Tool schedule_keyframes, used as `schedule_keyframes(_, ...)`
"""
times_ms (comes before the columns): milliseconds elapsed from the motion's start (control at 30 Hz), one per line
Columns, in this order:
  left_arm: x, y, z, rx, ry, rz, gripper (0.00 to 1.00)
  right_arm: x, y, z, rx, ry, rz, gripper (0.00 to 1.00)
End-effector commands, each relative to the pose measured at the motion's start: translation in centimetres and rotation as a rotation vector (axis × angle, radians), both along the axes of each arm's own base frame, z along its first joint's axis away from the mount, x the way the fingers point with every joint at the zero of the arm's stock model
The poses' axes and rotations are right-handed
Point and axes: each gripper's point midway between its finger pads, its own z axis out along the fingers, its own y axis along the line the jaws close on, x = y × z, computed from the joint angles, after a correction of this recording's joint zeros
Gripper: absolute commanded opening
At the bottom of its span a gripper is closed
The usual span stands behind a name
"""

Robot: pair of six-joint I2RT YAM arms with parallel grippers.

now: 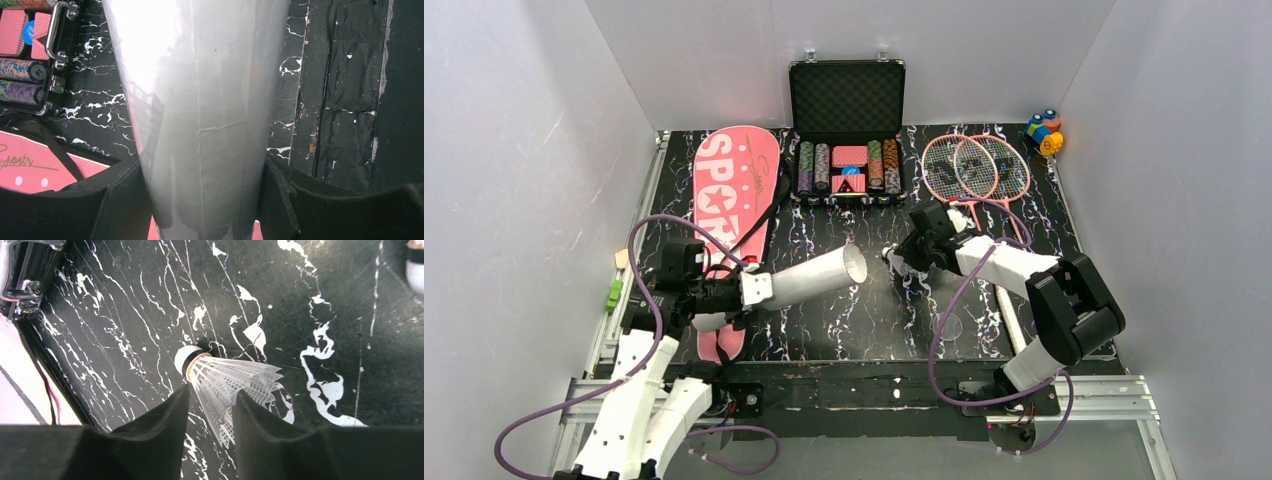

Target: Pack up the badminton gear

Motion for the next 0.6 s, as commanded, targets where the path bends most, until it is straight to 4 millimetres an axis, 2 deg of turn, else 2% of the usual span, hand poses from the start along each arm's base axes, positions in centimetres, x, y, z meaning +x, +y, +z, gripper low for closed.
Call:
schedule_keyframes(0,-0.3,-0.3,0.2,-0.017,-0.017,-0.022,0.44,1.3,-0.6,2.1,-0.030,-0.077,-0.014,0.36)
schedule_keyframes(200,-0.3,-0.3,0.2,-0.016,-0.019,-0.022,0.44,1.2,-1.1,2.8,-0.060,-0.097,0.008,0.05)
schedule_keyframes(233,-0.3,-0.2,0.1,-0.012,-0.021,-0.026,0.44,1.2,-1.1,3.2,-0.065,-0.105,0.020,0.01)
schedule_keyframes(300,-0.5,-0.1,-0.1,-0.003,-0.022,-0.031,0.44,1.0,-1.2,4.5,-0.080,-0.130,0.058,0.01)
schedule_keyframes(367,-0.6,0.0,-0.3,0.006,-0.025,-0.036,0.44,0.5,-0.9,6.8,-0.073,-0.178,0.135,0.01)
schedule_keyframes(433,-0.8,0.0,-0.6,0.012,-0.026,-0.042,0.44,-0.5,-0.4,10.0,-0.052,-0.248,0.244,0.01)
schedule_keyframes(567,-0.8,0.2,-1.1,0.028,-0.025,-0.052,0.44,-5.1,0.6,17.9,0.048,-0.445,0.510,0.01)
